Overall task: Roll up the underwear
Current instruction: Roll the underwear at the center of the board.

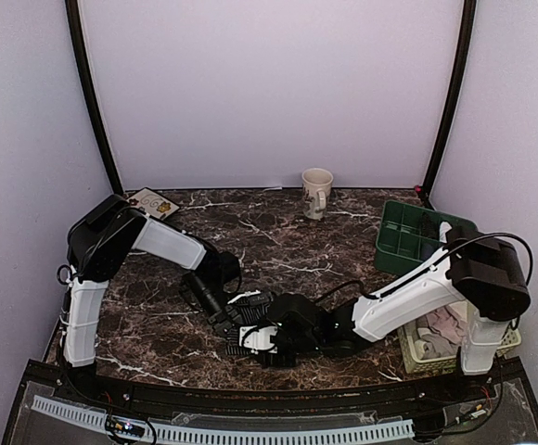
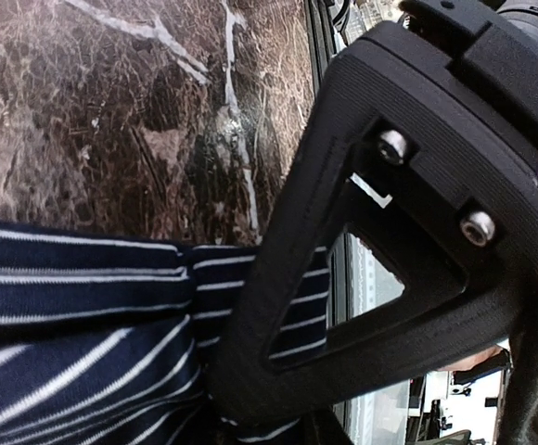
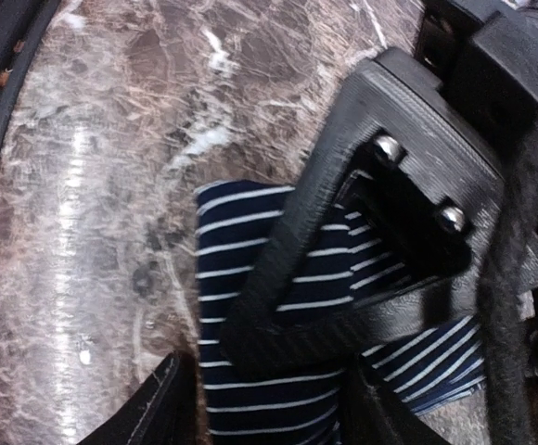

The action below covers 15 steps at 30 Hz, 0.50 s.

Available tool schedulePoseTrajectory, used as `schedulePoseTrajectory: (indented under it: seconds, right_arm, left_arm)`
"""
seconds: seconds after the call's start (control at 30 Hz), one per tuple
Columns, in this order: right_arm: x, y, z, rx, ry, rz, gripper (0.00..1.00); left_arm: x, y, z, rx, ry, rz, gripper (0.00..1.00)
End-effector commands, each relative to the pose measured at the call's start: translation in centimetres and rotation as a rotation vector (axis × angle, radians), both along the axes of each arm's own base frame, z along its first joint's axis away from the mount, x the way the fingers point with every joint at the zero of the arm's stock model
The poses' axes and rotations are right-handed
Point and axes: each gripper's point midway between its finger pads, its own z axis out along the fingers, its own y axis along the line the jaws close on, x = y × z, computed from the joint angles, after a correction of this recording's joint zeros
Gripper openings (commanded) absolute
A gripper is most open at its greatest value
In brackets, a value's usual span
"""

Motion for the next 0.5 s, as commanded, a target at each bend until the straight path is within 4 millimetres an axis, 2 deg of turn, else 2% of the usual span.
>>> schedulePoseTrajectory:
  seconds: [0.0,0.1,0.23,0.33,0.4,0.47]
  right_arm:
    - [0.1,-0.2,-0.9,-0.048,-0.012,-0.003,0.42]
    - [-0.3,-0.8,-1.7,-0.097,0.024,-0.006,0.23]
    - [-2.0,-1.7,-2.0,-0.122,0.124,0.02,0.02]
    - [-3.1,-2.4,-2.1,-0.138,0.196,0.022,0.0]
    - [-3.8,-2.8,-2.1,-0.148,0.252,0.012,0.0]
    - [-4.3,-2.9,-1.7,-0.147,0.312,-0.002,0.0]
  left_arm:
    - [0.6,2.2,-4.5,0.16,-0.093,-0.036,0.07]
    - [0.8,2.3,-4.4,0.167,-0.12,-0.046,0.12]
    - [2.7,2.3,-2.2,0.116,-0.211,-0.01,0.31]
    - [4.9,2.8,0.3,0.074,-0.271,0.058,0.45]
    - [7.2,3.6,2.4,0.04,-0.329,0.13,0.53]
    - [8.9,4.3,4.6,0.007,-0.4,0.183,0.55]
